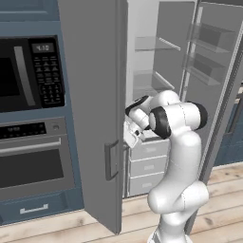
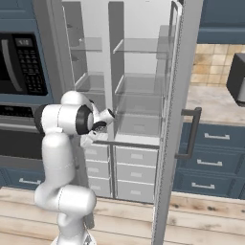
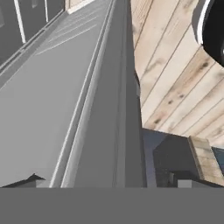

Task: Place one of the steaks on the plate and the other in the bowl. Then place the bowl in the fridge.

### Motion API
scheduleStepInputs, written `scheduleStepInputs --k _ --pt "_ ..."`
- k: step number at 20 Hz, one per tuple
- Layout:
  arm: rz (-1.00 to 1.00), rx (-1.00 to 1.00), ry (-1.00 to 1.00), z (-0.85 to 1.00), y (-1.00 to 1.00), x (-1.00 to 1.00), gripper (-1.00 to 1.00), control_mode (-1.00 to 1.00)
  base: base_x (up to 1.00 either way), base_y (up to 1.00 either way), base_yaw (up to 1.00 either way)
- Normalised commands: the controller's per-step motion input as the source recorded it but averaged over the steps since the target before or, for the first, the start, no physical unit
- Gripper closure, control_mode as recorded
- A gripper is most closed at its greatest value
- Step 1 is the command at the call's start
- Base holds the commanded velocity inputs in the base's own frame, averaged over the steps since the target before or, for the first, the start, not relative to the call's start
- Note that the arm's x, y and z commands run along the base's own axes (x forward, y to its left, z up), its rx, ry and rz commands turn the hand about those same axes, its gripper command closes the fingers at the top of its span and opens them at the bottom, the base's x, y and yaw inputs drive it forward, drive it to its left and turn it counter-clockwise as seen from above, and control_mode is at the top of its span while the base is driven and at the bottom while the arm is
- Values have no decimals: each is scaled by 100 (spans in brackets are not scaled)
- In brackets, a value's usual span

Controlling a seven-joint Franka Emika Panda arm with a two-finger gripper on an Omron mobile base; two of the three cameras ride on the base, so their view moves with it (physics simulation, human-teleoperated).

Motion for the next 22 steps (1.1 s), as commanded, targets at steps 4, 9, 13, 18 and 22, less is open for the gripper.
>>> scheduleStepInputs --k 4,9,13,18,22 --pt "-22 0 29 -21 100 -96 -100 -100 0 0 0" --pt "-21 0 13 10 100 -82 -100 -100 0 0 0" --pt "-11 -5 -3 43 100 -66 -100 -100 0 0 0" --pt "-7 -21 -6 34 84 -21 -100 -100 0 0 0" --pt "1 -19 5 19 56 0 -100 -100 0 0 0"
